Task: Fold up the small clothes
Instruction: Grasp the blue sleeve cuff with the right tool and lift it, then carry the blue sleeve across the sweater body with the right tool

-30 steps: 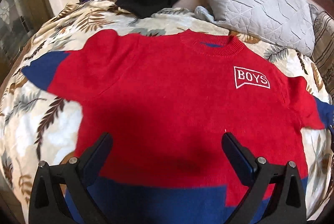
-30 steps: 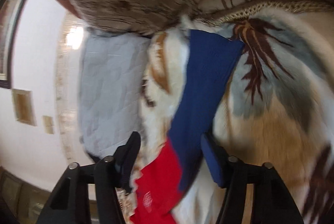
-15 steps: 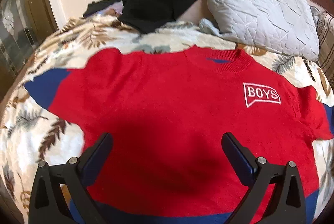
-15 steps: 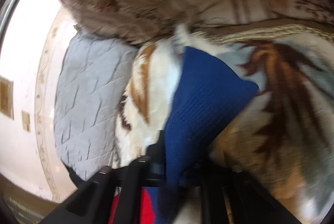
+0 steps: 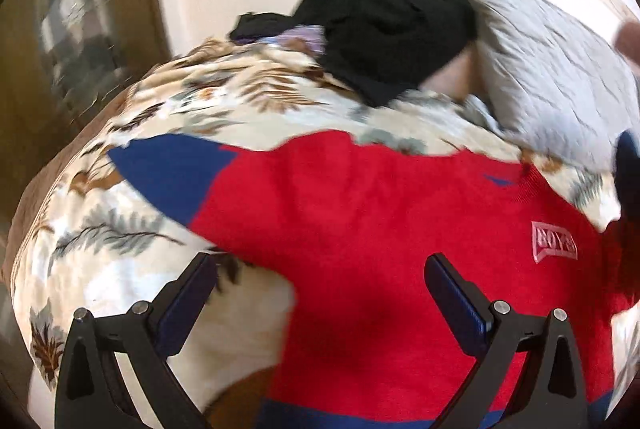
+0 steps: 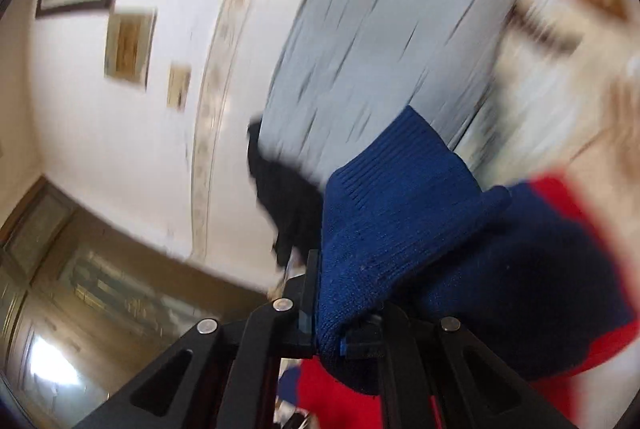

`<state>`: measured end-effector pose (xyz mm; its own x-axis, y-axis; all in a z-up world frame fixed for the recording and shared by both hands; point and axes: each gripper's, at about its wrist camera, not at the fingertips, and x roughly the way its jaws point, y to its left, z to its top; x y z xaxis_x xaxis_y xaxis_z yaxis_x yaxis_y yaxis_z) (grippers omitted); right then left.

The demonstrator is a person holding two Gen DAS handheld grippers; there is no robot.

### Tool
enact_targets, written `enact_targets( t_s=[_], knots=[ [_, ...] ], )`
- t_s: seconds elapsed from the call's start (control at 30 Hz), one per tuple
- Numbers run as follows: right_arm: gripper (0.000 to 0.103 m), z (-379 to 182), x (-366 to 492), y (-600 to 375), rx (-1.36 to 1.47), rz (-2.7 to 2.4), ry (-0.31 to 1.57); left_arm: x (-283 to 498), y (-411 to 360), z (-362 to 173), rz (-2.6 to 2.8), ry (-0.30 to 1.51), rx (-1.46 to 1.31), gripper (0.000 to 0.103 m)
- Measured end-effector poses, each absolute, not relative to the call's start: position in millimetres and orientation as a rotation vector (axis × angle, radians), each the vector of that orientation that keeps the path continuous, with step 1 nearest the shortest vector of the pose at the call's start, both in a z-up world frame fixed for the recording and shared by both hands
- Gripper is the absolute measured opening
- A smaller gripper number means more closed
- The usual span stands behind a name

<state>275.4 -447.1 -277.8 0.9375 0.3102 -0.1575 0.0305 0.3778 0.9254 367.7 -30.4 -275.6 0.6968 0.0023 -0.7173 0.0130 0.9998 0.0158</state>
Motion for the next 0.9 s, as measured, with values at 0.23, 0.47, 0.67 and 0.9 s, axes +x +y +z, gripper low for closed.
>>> enact_targets(
  t_s=[0.23, 0.47, 0.67, 0.9],
  knots=[
    [0.016, -315, 357, -318, 1.167, 0.306, 0.541, 373, 14, -269, 0.093, 0.778, -0.03, 0.103],
    [0.097, -315, 357, -286, 1.103, 0.416, 0.634, 376, 27, -270, 0.112, 0.786, -0.089, 0.103],
    [0.095, -298, 318, -337, 1.02, 0.371, 0.624, 376, -6, -272, 0.058, 0.792, -0.047, 0.103],
    [0.094, -337, 336, -355, 1.181, 0.306, 0.758, 378, -8, -274, 0.08, 0.797, 0.018, 0.103]
  ],
)
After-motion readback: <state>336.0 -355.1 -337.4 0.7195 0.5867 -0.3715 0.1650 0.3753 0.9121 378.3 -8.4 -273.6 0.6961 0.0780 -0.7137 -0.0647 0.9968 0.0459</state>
